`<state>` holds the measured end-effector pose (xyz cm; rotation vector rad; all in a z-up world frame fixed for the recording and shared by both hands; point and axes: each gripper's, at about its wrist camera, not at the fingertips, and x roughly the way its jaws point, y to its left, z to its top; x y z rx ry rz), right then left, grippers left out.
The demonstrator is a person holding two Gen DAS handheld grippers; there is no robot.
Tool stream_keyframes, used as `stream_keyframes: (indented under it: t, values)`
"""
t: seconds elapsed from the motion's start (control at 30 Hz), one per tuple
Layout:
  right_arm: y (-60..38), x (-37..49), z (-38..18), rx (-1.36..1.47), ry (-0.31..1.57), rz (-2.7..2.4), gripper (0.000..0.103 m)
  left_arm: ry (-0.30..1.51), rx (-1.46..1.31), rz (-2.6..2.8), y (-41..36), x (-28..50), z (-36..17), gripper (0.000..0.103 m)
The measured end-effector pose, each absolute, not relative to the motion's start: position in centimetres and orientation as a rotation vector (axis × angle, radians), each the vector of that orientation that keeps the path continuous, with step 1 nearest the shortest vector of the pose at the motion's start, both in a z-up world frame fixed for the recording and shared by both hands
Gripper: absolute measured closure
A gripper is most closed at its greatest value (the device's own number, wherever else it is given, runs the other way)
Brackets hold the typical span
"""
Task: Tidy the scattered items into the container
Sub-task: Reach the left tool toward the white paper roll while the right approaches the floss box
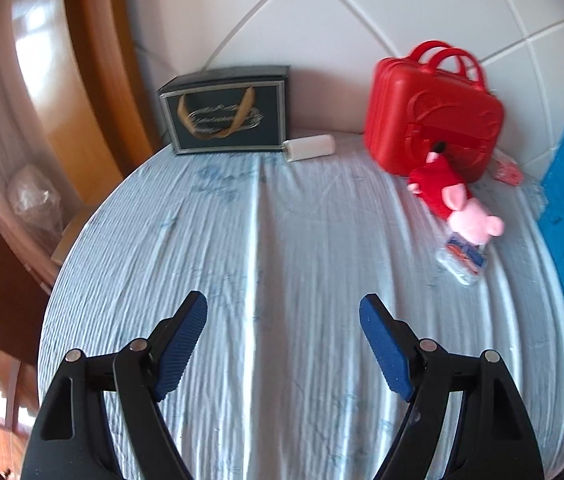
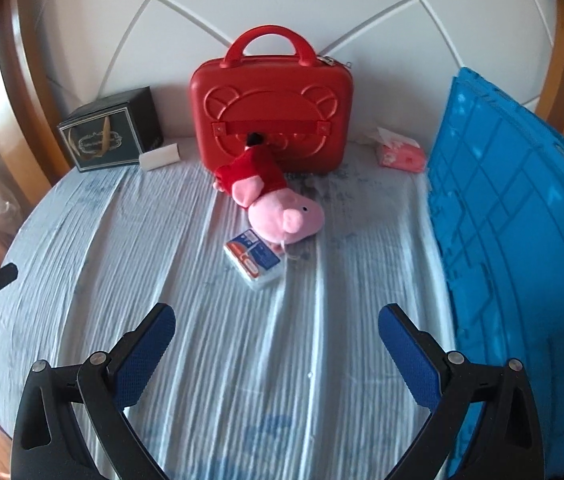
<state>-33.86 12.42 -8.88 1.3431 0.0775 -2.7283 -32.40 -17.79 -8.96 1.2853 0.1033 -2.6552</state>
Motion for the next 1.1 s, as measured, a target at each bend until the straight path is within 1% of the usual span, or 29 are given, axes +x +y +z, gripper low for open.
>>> stream_keyframes:
  t: [0.17, 0.23, 0.33, 0.43, 0.47, 0.5, 0.57, 0.63, 0.67, 0.7, 0.73, 0.77, 0.8, 0.87, 0.9, 0.93, 1.0, 1.07, 1.1]
  values:
    - [11.9, -37.9, -10.8, 1.341, 0.045, -2.680, 0.000, 0.094, 1.322, -2.580, -19.5, -34.7, -10.5, 0.024]
    - [10.8, -39.2, -11.1, 1.328, 0.053, -2.651, 0.000, 0.121, 1.323, -2.571, -20.3, -35.9, -11.1, 0.024]
    - [8.1, -41.8, -11.3, 1.300, 0.050, -2.589, 0.000, 0.186, 1.326, -2.580, -22.1, -38.7, -12.2, 0.024]
    - [4.3, -45.7, -11.7, 1.263, 0.080, -2.564, 0.001, 0.181, 1.310, -2.587, -23.9, -42.8, -13.5, 0.025]
    - [3.2, -47.1, -12.1, 1.265, 0.091, -2.571, 0.006, 0.169, 1.314, -2.580, -24.5, -44.6, -14.1, 0.026]
    - [2.4, -48.4, -12.4, 1.268, 0.084, -2.573, 0.015, 0.155, 1.312, -2.579, -25.1, -46.4, -14.6, 0.029]
    - [0.4, -51.8, -13.7, 1.282, 0.049, -2.560, 0.024, 0.119, 1.296, -2.574, -26.1, -50.0, -15.8, 0.030]
    - [-1.6, -55.5, -15.4, 1.291, 0.019, -2.593, 0.026, 0.094, 1.278, -2.573, -27.0, -53.7, -17.4, 0.038]
    - [-2.3, -56.8, -16.2, 1.296, 0.008, -2.606, 0.030, 0.083, 1.276, -2.572, -27.4, -55.5, -18.2, 0.047]
    - [-3.3, -58.5, -17.4, 1.307, -0.009, -2.623, 0.032, 0.071, 1.288, -2.568, -27.7, -57.5, -19.3, 0.051]
    - [-4.1, -59.9, -18.4, 1.313, -0.026, -2.636, 0.033, 0.069, 1.305, -2.559, -28.0, -59.1, -20.4, 0.054]
    - [-4.9, -61.4, -19.6, 1.315, -0.041, -2.660, 0.034, 0.089, 1.332, -2.551, -28.4, -61.1, -21.7, 0.061]
    - [-5.9, -62.9, -20.8, 1.308, -0.041, -2.694, 0.035, 0.117, 1.353, -2.545, -28.7, -62.3, -22.6, 0.066]
    - [-7.2, -64.8, -22.7, 1.307, -0.030, -2.741, 0.035, 0.208, 1.381, -2.544, -29.5, -64.7, -24.5, 0.066]
    - [-7.9, -65.7, -23.7, 1.300, -0.012, -2.780, 0.040, 0.228, 1.378, -2.539, -29.7, -65.4, -25.0, 0.066]
    - [-8.6, -66.5, -24.6, 1.286, -0.004, -2.809, 0.040, 0.247, 1.370, -2.537, -29.9, -66.1, -25.5, 0.066]
    - [-9.8, -67.3, -25.7, 1.265, 0.050, -2.867, 0.039, 0.279, 1.366, -2.539, -30.1, -67.5, -26.3, 0.066]
    - [-11.0, -68.2, -26.7, 1.247, 0.114, -2.912, 0.038, 0.269, 1.369, -2.540, -30.1, -68.3, -26.7, 0.066]
    - [-11.3, -68.6, -26.8, 1.211, 0.126, -2.941, 0.036, 0.262, 1.353, -2.549, -30.1, -68.5, -26.7, 0.066]
